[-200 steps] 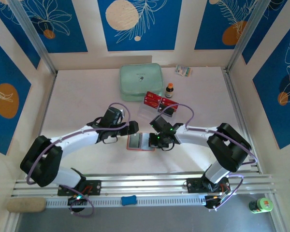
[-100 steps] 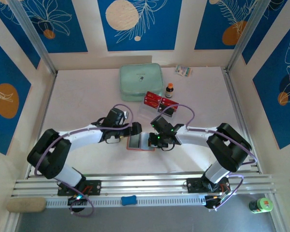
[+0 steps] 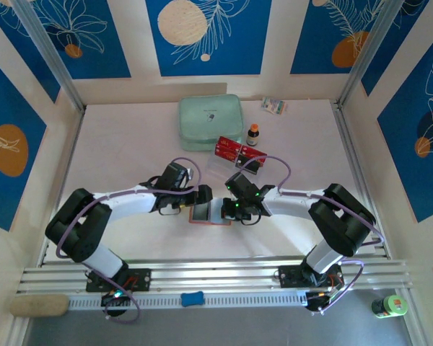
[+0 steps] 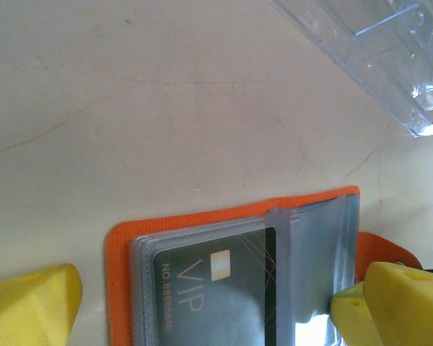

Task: Put the credit cards into the card holder

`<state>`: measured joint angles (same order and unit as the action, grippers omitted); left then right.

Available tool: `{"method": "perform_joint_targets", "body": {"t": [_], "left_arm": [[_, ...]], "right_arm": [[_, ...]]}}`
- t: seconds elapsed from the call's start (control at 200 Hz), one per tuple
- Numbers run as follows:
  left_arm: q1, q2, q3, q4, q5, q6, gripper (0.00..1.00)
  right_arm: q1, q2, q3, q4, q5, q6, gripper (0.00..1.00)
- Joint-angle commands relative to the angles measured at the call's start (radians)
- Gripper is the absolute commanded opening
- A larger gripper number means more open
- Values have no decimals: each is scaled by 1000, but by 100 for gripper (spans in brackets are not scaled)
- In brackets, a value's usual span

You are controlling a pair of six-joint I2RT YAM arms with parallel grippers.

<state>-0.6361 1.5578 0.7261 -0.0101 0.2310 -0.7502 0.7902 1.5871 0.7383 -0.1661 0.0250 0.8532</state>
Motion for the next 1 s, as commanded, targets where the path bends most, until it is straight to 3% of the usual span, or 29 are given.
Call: {"method": "perform_joint_targets", "body": {"t": [0.0, 0.42, 0.71, 0.995], "left_arm": [[-43, 32, 31, -18, 36, 18, 100], [-85, -18, 63, -57, 5, 12, 100], [-85, -138, -51, 182, 32, -125, 100], [-84, -135, -68, 231, 48, -160, 100]], "right_arm": [[-3, 32, -43, -78, 29, -9, 0], [-3, 34, -45, -75, 29, -11, 0], [-9, 27, -33, -80, 23, -17, 0], [-41, -82, 43, -171, 13, -51, 0]]}}
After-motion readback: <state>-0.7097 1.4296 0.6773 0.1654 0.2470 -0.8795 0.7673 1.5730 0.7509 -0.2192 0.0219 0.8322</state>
